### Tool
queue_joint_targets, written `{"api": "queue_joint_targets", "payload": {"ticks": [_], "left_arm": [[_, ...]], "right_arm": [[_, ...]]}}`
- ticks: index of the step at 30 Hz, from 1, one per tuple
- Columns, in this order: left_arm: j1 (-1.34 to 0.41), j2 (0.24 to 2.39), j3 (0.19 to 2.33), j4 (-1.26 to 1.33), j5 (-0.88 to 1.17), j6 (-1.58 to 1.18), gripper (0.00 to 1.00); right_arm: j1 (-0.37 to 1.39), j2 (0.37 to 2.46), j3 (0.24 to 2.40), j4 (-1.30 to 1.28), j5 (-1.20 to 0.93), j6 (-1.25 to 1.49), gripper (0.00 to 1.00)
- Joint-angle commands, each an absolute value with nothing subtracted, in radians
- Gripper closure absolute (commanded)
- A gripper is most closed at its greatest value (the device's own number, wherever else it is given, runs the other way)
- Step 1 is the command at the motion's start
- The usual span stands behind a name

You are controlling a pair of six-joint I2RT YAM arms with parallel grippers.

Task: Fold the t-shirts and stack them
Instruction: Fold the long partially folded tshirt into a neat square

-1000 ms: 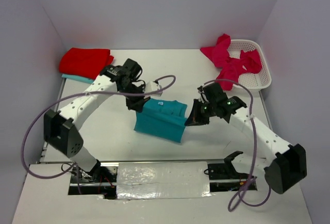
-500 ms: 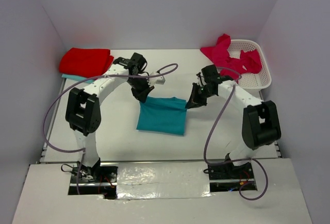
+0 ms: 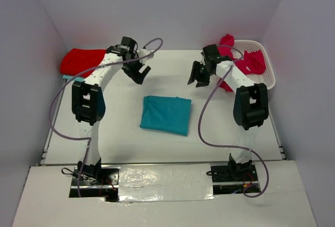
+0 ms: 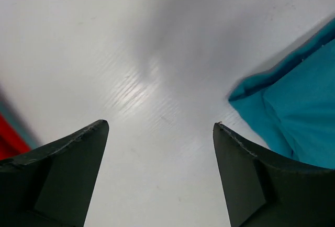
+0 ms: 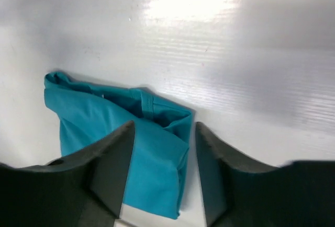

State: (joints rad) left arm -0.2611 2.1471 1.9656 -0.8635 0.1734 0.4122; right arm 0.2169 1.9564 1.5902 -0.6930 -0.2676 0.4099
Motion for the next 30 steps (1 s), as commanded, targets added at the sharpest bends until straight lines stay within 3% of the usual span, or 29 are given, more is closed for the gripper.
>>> {"api": "queue_joint_targets", "payload": {"ticks": [1, 2, 3, 4, 7, 14, 19, 22, 27, 30], "left_arm": [[-0.216, 1.998, 1.958, -0.824, 0.239, 0.324, 0.07], [-0.231, 1.961, 1.869, -0.804, 0.261, 0.321, 0.24], [-0.244, 1.892, 1.824, -0.787, 0.29, 0.318, 0.33], [-0.256, 1.866, 1.777, -0.752, 0.329, 0.318, 0.36], [-0.293, 1.853, 1.64, -0.688, 0.337, 0.311, 0.14], [-0.299, 2.012, 1.681, -0.647, 0.48, 0.241, 0.04], [-0.307, 2.075, 1.665, -0.649, 0.486, 0.221, 0.1], [-0.308, 2.082, 1.643, -0.623, 0.503, 0.206, 0.21], [-0.318, 2.097, 1.635, -0.594, 0.528, 0.189, 0.28], [-0.325, 2.115, 1.646, -0.6, 0.535, 0.184, 0.39]], "right_arm": [[0.232, 1.798, 1.623, -0.741, -0.151, 0.354, 0.47], [0.256, 1.766, 1.571, -0.738, -0.121, 0.338, 0.52], [0.267, 1.732, 1.528, -0.727, -0.12, 0.334, 0.55], [0.276, 1.667, 1.484, -0.682, -0.126, 0.337, 0.57], [0.281, 1.615, 1.303, -0.588, -0.233, 0.353, 0.47], [0.278, 1.707, 1.24, -0.505, -0.311, 0.307, 0.42], [0.278, 1.747, 1.198, -0.439, -0.377, 0.333, 0.41], [0.281, 1.758, 1.184, -0.419, -0.396, 0.337, 0.42], [0.279, 1.775, 1.18, -0.397, -0.414, 0.342, 0.43], [0.279, 1.786, 1.189, -0.4, -0.41, 0.342, 0.44]]}}
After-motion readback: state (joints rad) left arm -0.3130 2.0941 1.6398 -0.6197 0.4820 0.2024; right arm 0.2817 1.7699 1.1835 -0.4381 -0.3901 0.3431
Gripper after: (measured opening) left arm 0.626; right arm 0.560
